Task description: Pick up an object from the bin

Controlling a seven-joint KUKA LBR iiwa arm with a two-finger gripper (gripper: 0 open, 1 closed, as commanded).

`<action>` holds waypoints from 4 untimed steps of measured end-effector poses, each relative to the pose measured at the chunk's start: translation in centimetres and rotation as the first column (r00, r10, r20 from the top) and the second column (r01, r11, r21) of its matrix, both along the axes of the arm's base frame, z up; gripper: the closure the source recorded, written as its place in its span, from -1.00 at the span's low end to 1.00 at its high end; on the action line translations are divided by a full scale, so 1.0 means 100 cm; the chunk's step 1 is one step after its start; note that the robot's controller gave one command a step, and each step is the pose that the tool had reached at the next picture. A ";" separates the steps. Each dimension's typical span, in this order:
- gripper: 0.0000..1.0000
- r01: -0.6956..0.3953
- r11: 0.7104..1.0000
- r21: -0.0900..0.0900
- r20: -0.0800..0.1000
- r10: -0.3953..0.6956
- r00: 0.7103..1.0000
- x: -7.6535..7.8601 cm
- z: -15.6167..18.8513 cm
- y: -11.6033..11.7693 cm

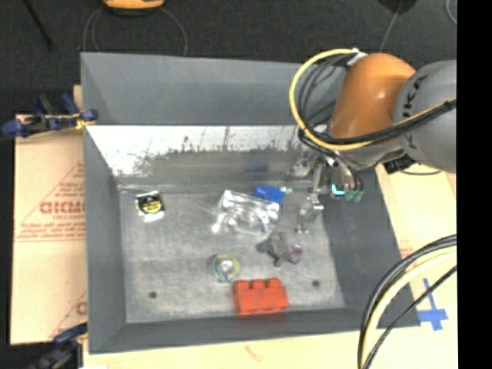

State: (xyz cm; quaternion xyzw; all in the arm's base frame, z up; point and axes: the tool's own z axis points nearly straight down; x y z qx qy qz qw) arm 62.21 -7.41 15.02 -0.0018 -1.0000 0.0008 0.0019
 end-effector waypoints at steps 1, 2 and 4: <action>-1.00 -0.076 0.997 -0.001 0.012 0.076 0.997 0.026 -0.067 0.010; -1.00 -0.013 1.000 -0.001 0.008 0.013 1.000 0.033 -0.075 0.020; 1.00 -0.026 1.000 -0.003 0.018 0.026 0.999 0.031 0.149 0.022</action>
Offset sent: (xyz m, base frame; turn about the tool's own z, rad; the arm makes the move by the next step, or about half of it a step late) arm 0.0267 0.0128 -0.0802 -0.0801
